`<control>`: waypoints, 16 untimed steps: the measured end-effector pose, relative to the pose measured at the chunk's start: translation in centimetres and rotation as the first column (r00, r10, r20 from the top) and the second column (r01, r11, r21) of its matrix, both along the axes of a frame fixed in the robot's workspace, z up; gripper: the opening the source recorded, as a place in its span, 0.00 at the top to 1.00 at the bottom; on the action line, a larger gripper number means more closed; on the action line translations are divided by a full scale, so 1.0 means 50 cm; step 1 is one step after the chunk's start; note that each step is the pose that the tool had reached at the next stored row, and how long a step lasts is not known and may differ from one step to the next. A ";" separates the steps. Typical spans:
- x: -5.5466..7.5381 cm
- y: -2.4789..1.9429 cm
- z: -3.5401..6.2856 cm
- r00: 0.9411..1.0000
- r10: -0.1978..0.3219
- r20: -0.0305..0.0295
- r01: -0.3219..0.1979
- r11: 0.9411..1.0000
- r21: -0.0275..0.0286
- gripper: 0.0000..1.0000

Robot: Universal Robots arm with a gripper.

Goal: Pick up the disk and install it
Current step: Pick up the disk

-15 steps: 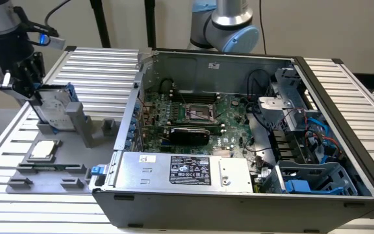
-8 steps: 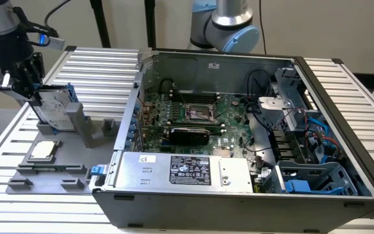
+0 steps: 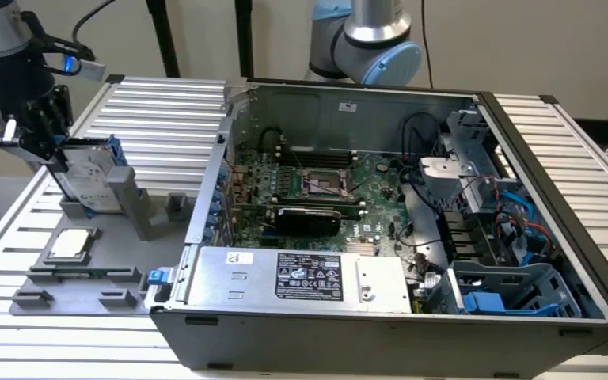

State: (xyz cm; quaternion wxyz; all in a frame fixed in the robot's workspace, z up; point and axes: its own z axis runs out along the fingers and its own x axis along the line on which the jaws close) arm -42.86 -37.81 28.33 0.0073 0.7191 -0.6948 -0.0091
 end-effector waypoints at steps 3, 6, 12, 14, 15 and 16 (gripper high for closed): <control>0.000 0.0000 0.001 1.000 0.000 0.000 0.000 1.000 0.000 1.00; 0.000 0.0000 0.006 1.000 0.000 0.000 0.000 1.000 0.000 1.00; 0.000 0.0001 0.028 1.000 0.000 0.000 0.000 1.000 0.000 1.00; 0.000 0.0000 0.040 1.000 0.000 0.000 0.000 1.000 0.000 1.00; 0.000 0.0000 0.047 1.000 0.000 0.000 0.000 1.000 0.000 1.00; 0.000 0.0000 0.054 1.000 0.000 0.000 0.000 1.000 0.000 1.00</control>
